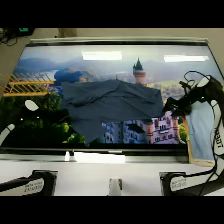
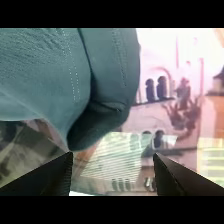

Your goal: Fold the shirts.

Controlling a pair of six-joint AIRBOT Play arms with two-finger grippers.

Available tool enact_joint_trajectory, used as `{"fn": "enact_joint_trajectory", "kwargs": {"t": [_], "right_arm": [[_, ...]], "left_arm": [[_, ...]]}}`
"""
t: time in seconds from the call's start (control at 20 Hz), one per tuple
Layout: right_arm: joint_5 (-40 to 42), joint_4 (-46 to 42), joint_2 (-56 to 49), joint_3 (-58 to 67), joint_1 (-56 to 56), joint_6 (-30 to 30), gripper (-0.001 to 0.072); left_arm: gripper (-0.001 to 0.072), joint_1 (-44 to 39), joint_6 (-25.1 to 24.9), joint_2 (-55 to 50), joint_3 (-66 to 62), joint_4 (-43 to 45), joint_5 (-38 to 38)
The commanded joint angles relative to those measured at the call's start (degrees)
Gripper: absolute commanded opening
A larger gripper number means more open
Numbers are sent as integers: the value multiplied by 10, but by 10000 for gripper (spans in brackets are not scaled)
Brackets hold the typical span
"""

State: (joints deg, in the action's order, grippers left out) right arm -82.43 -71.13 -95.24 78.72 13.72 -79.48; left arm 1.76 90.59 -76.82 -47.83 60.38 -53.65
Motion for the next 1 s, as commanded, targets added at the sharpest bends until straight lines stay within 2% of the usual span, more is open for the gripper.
{"fn": "enact_joint_trajectory", "kwargs": {"t": [0.0, 0.45, 0.6, 0.8, 0.95], "right_arm": [[2, -32, -30, -4, -31, 21, 485], [23, -40, -11, -3, -32, 39, 483], [22, -84, 19, -3, -32, 47, 482], [-29, -31, 23, -17, -33, 80, 481], [0, -56, 23, -42, -33, 72, 482]], "left_arm": [[29, 0, 2, 5, -1, 0, 0], [28, 0, -1, 5, -1, 1, 2], [28, 0, -1, 5, -1, 1, 2], [29, 0, -21, 5, -1, 1, 3], [28, 0, -27, 5, -1, 1, 3]]}}
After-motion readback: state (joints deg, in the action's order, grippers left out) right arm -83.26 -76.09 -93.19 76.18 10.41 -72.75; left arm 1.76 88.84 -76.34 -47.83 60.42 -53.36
